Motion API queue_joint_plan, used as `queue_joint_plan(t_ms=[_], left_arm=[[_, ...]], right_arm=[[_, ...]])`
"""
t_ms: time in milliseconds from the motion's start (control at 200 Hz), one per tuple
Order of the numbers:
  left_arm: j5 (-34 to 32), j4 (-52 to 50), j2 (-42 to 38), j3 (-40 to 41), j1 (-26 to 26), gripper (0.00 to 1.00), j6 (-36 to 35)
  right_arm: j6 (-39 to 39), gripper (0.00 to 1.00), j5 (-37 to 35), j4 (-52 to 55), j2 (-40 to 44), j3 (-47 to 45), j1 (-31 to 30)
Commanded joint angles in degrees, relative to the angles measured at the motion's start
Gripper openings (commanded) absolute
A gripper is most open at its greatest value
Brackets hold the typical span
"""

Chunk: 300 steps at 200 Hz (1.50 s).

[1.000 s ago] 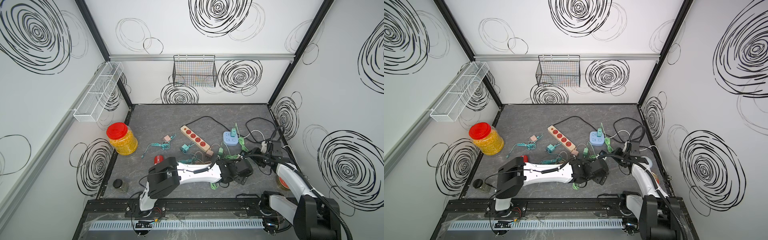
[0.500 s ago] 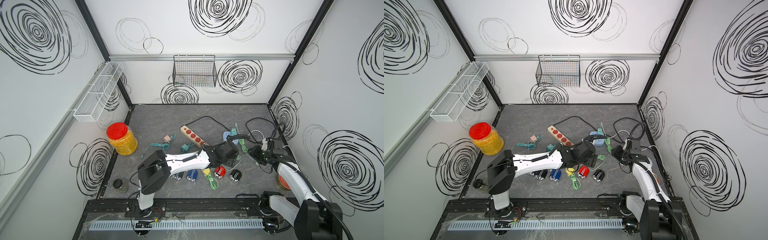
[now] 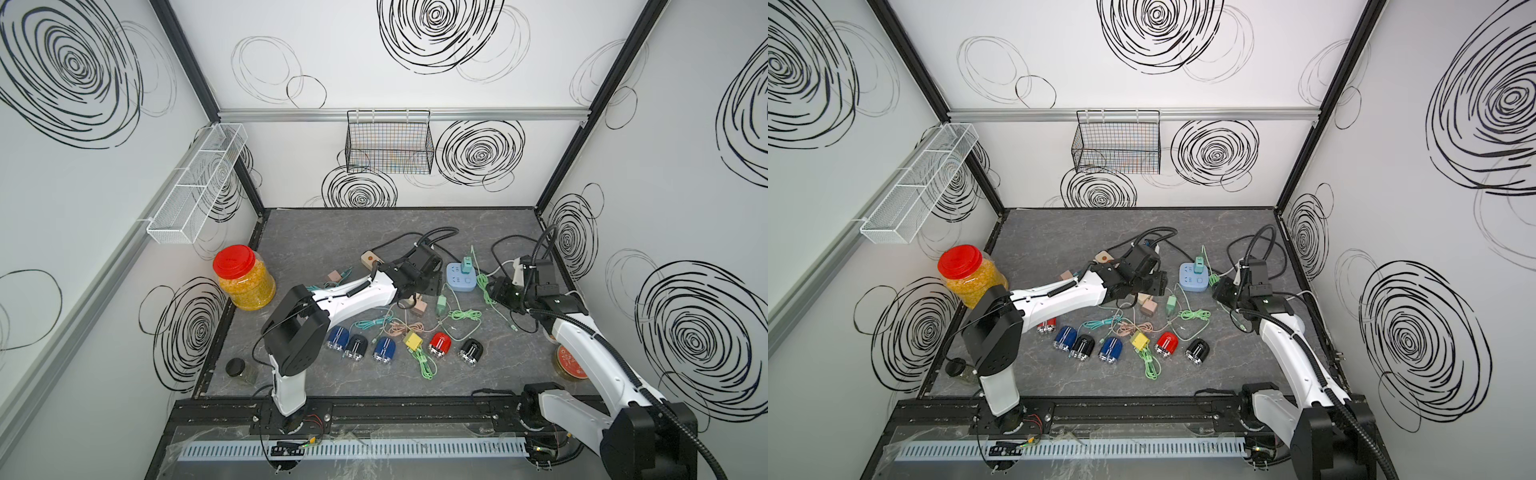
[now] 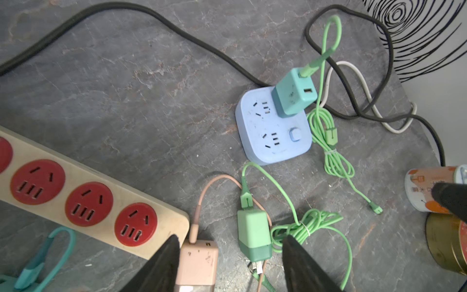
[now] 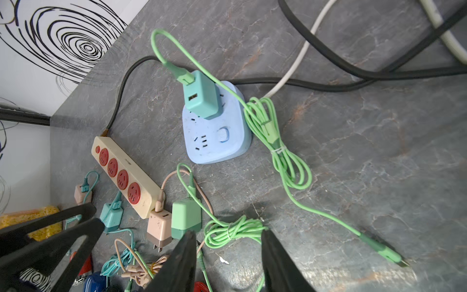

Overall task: Unplug the electric shaver
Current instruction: Pick up the socket from the center of the board.

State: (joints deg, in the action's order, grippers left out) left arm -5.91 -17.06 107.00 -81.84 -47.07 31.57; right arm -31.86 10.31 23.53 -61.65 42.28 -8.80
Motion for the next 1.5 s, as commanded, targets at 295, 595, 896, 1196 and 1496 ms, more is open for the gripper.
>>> queue_joint_plan(t_ms=[295,595,896,1196,1496], left_arm=[[5.57,-1.35,13.35,-15.65,3.41,0.50,-0.55],[11.75,-0.26,20.91,-23.21,4.74,0.38,3.43],[17.34,5.41,23.41,-21.74,6.11,0.13,7.99],[22.66,15.26,24.90,-18.01,6.82,0.00,13.30],[25.59,21.16,27.28,-17.09,6.73,0.00,17.73]], right_arm=[[1.70,0.47,-9.56,-0.02,-12.88,9.73,-6.58],[1.84,0.48,-10.05,-1.35,-24.69,16.80,-6.56],[2.85,0.49,-10.30,-1.20,-31.96,23.19,-6.58],[4.17,0.50,-11.88,-0.31,-36.51,26.87,-6.54],[4.87,0.47,-11.80,-0.61,-39.98,28.97,-6.98]])
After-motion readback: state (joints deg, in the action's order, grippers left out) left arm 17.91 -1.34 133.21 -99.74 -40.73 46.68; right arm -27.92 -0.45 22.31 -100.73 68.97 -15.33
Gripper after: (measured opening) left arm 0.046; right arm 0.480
